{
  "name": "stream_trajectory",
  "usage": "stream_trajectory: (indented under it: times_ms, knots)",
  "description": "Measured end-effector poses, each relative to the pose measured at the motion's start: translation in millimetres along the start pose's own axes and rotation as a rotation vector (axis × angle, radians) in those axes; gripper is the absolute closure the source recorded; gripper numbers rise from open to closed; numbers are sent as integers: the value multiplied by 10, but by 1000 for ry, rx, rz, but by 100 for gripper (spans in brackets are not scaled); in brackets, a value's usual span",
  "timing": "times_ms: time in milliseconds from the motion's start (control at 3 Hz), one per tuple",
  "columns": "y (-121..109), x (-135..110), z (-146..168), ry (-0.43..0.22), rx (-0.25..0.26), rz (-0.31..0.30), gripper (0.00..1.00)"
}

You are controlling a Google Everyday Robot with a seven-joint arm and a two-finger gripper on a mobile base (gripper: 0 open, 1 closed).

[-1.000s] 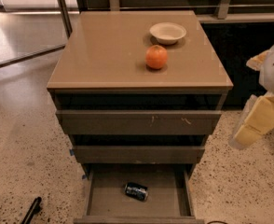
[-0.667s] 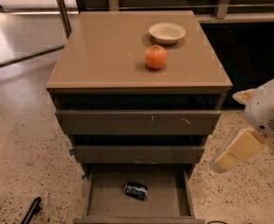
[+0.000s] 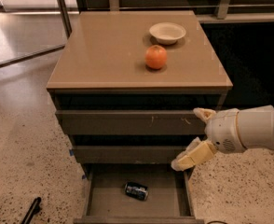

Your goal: Pick pepsi can from bottom drawer and place on counter

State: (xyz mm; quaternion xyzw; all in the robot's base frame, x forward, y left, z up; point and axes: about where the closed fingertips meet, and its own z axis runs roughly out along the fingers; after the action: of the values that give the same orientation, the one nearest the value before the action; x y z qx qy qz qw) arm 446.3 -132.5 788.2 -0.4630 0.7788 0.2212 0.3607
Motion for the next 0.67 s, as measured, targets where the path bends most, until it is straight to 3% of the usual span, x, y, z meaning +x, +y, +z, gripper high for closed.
stream_trajectory:
  times_ms: [333,667]
  knots:
    - [-86,-88,321,-65,-37,-2,0]
    - [-89,-83,370,-67,-45,1,0]
